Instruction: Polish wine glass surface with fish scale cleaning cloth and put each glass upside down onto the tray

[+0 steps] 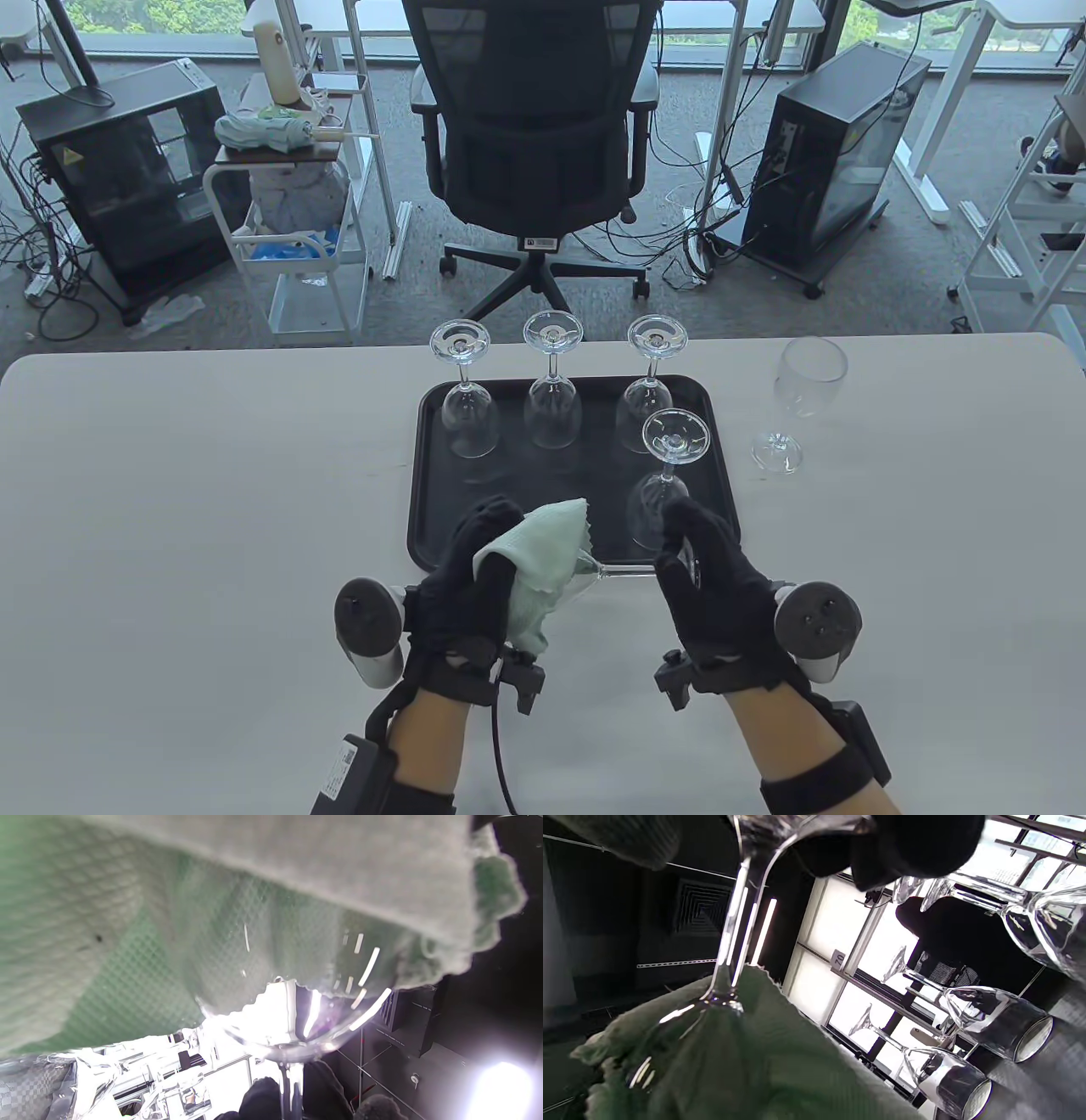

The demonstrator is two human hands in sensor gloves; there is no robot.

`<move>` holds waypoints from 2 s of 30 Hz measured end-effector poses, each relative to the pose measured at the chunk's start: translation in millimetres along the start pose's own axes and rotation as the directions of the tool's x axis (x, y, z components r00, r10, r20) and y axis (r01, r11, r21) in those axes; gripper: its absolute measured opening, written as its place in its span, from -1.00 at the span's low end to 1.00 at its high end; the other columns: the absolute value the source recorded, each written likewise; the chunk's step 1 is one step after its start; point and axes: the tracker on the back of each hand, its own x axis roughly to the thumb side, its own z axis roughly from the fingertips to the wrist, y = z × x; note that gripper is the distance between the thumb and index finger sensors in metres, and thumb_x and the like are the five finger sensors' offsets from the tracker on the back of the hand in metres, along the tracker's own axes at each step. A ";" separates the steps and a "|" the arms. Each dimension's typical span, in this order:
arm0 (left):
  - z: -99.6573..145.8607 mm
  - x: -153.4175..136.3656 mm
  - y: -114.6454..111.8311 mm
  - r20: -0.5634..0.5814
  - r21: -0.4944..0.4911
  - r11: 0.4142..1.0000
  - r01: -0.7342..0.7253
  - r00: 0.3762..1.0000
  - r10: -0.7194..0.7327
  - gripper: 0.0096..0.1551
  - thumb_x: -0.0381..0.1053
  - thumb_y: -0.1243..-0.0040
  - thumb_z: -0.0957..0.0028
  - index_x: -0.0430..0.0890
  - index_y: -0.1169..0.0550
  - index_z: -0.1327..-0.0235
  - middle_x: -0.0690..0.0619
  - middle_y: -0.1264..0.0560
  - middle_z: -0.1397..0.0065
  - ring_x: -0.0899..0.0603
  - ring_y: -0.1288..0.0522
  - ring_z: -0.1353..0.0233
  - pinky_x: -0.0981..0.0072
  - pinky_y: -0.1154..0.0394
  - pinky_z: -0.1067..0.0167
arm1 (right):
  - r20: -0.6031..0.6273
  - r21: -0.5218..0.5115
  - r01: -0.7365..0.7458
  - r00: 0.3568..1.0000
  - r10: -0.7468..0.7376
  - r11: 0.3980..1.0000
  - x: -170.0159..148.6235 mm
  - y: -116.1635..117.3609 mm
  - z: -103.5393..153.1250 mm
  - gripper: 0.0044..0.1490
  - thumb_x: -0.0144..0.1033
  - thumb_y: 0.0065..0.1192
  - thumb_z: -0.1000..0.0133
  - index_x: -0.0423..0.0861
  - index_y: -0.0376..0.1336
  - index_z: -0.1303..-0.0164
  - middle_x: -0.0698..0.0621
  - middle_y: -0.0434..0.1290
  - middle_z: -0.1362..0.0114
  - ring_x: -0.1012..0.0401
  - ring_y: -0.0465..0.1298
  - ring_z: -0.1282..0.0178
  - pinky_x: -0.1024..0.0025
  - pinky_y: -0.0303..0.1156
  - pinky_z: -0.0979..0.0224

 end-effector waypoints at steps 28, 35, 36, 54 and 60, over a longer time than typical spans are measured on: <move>1.6 9.3 -3.4 0.071 0.004 1.000 0.030 0.997 -0.030 -0.35 0.43 -0.07 -0.14 0.14 -0.41 -0.41 0.00 -0.25 -0.63 -0.28 -0.31 -0.56 -0.31 -0.54 -0.20 | -0.011 0.106 -0.104 0.994 0.105 0.989 0.3 -8.2 -5.8 0.00 0.43 0.11 -0.13 0.06 -0.05 -0.61 -0.21 0.33 -0.40 0.02 0.58 0.12 0.30 0.60 0.20; -0.2 7.5 2.7 -0.026 -0.018 0.999 -0.040 0.999 0.039 -0.36 0.41 -0.07 -0.17 0.11 -0.43 -0.41 -0.02 -0.28 -0.62 -0.29 -0.34 -0.54 -0.32 -0.56 -0.17 | 0.369 -0.008 -0.365 0.864 0.342 0.931 12.5 -8.4 -1.7 0.20 0.36 0.30 -0.06 0.12 -0.29 -0.61 -0.15 0.11 -0.61 -0.04 0.55 -0.11 0.17 0.61 -0.05; -0.1 6.7 2.3 -0.031 -0.034 0.998 -0.060 0.998 0.059 -0.36 0.41 -0.06 -0.19 0.11 -0.43 -0.42 -0.02 -0.27 -0.63 -0.29 -0.33 -0.54 -0.32 -0.55 -0.18 | 0.403 -0.060 -0.405 0.826 0.393 0.913 14.3 -9.1 -0.5 0.20 0.37 0.31 -0.06 0.13 -0.29 -0.60 -0.14 0.13 -0.60 -0.01 0.56 -0.10 0.21 0.63 -0.03; 2.7 7.9 -2.3 -0.022 -0.009 1.000 -0.023 1.000 0.023 -0.35 0.43 -0.05 -0.18 0.14 -0.41 -0.43 -0.01 -0.26 -0.64 -0.29 -0.32 -0.54 -0.29 -0.56 -0.15 | 0.255 -0.007 -0.262 0.933 0.255 0.965 9.7 -8.2 -2.8 0.04 0.27 0.31 -0.11 0.11 -0.15 -0.60 -0.20 0.23 -0.50 -0.03 0.57 -0.01 0.23 0.63 0.05; 1.4 7.4 0.2 0.045 -0.004 1.000 0.006 0.999 -0.006 -0.36 0.42 -0.06 -0.16 0.14 -0.43 -0.41 0.00 -0.27 -0.63 -0.28 -0.33 -0.55 -0.30 -0.56 -0.16 | 0.128 0.082 -0.191 0.975 0.180 0.978 6.5 -7.4 -4.3 0.09 0.38 0.20 -0.12 0.03 -0.15 -0.64 -0.24 0.27 -0.48 -0.05 0.58 0.05 0.20 0.61 0.12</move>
